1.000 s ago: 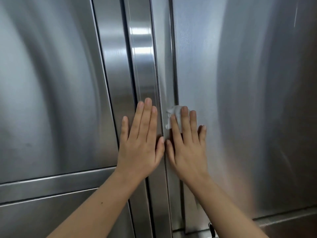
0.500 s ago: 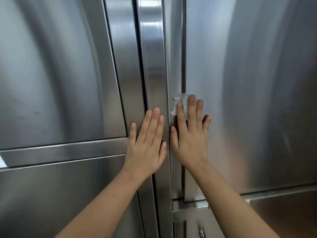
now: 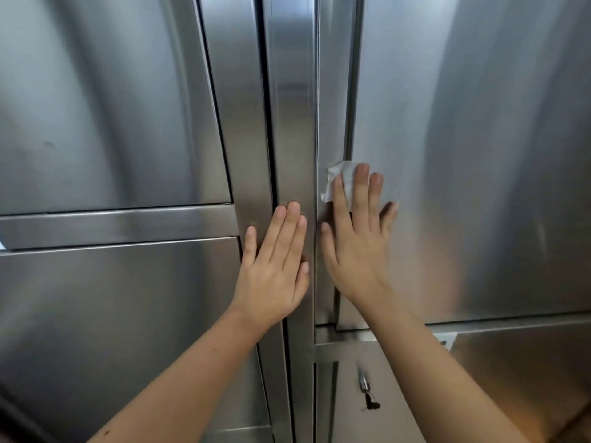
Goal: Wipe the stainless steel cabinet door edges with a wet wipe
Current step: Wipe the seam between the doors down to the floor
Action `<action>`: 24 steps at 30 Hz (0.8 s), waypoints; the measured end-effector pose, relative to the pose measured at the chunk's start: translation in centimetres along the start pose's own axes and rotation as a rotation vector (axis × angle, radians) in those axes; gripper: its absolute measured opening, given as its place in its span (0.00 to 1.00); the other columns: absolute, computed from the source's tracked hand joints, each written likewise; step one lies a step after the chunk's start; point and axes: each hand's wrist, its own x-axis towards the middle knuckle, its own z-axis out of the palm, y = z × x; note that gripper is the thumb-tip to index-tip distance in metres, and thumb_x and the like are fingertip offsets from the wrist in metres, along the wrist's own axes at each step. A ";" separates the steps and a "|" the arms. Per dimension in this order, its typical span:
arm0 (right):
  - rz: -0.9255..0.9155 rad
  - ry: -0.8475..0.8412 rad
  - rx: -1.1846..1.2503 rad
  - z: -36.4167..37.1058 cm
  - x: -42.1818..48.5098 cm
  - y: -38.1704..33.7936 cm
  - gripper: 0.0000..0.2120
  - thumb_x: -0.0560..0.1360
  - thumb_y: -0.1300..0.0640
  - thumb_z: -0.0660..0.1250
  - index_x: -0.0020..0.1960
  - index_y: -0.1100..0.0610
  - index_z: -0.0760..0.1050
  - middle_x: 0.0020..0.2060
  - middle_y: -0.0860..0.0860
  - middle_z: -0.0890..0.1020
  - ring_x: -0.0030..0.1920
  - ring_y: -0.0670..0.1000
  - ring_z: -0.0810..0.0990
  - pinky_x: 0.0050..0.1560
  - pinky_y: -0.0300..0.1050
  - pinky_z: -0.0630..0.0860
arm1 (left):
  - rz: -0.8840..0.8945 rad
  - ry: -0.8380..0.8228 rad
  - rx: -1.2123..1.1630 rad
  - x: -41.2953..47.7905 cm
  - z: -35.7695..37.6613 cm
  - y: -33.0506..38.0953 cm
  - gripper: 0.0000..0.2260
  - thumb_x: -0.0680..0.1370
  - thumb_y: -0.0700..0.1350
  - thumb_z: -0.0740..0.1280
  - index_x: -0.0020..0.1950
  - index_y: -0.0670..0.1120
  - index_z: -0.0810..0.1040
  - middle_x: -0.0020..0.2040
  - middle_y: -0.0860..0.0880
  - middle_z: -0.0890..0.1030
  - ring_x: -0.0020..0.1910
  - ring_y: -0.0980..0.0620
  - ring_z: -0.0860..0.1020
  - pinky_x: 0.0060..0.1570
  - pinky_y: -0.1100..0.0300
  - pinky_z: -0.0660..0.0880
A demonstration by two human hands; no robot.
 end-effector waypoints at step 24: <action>0.086 -0.123 -0.015 5.6 -14.4 0.6 0.27 0.76 0.56 0.54 0.73 0.62 0.54 0.75 0.58 0.45 0.75 0.56 0.41 0.70 0.61 0.53 | 0.001 0.055 0.079 -5.8 3.1 2.2 0.27 0.79 0.48 0.49 0.76 0.38 0.51 0.77 0.42 0.48 0.75 0.46 0.51 0.72 0.47 0.47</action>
